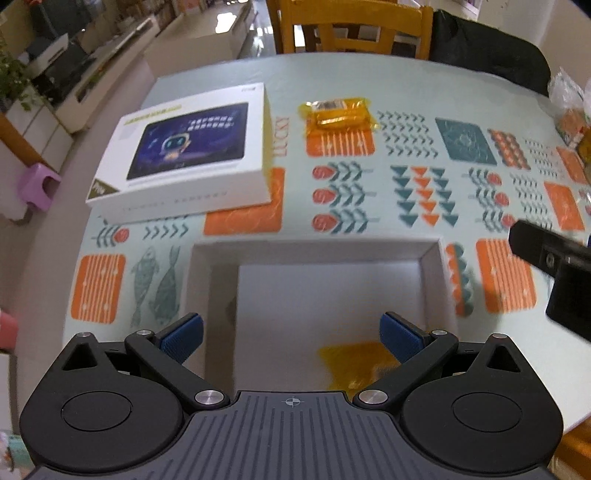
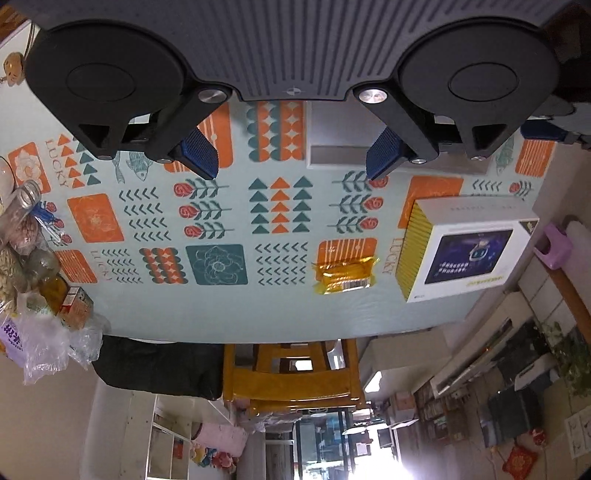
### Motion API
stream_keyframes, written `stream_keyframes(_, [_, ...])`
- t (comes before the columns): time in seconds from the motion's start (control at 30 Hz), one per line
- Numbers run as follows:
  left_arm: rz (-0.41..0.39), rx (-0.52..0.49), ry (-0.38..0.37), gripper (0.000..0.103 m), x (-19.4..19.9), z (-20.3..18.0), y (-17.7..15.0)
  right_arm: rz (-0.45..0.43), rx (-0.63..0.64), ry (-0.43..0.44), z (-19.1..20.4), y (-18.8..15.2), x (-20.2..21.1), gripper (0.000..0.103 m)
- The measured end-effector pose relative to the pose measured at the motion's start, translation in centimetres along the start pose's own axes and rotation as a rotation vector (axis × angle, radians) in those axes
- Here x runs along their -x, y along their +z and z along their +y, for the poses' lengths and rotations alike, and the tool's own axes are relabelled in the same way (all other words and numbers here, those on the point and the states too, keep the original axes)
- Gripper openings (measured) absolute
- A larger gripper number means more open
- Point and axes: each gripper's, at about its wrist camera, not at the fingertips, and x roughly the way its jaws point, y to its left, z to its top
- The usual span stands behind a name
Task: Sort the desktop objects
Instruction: 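Open the right gripper to drop the packet into the tray, then move the left tool to the other yellow packet and grasp it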
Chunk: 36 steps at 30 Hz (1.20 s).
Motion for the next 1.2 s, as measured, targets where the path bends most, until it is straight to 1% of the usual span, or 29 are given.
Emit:
stream_keyframes(0.1, [0.0, 0.015, -0.003, 0.103, -0.2, -0.6, 1.3, -0.005, 0.016, -0.018, -0.6, 1.0, -0.6, 0.103])
stream_keyframes(0.23, [-0.004, 0.035, 0.004, 0.103, -0.6, -0.8, 3.0, 0.05, 0.003, -0.023, -1.0, 2.4, -1.7, 0.103])
stream_keyframes(0.33, [-0.009, 0.039, 0.008, 0.103, -0.9, -0.9, 4.3, 0.05, -0.004, -0.01, -1.2, 3.1, -2.3, 0.103])
stream_keyframes(0.5, [-0.006, 0.023, 0.003, 0.103, -2.1, -1.3, 6.6, 0.046, -0.008, -0.014, -1.0, 4.5, -3.6, 0.103])
stream_keyframes(0.73, [0.001, 0.005, -0.041, 0.103, -4.3, -2.3, 10.4, 0.038, -0.021, -0.07, -1.2, 7.0, -5.7, 0.103])
stream_keyframes(0.87, [0.018, 0.046, -0.092, 0.103, -6.3, -2.3, 12.4, 0.053, -0.027, -0.118, -1.7, 7.9, -7.3, 0.103])
stream_keyframes(0.97, [0.032, 0.12, -0.146, 0.103, -7.9, -1.8, 13.9, 0.074, -0.033, -0.141, -1.9, 8.3, -8.6, 0.103])
stream_keyframes(1.07, [0.031, 0.183, -0.176, 0.103, -9.5, -1.3, 15.7, 0.095, -0.033, -0.156, -2.0, 8.7, -10.2, 0.103])
stream_keyframes(1.2, [0.004, 0.198, -0.162, 0.103, -11.7, -1.5, 18.6, 0.116, -0.01, -0.168, -1.8, 9.3, -12.0, 0.103])
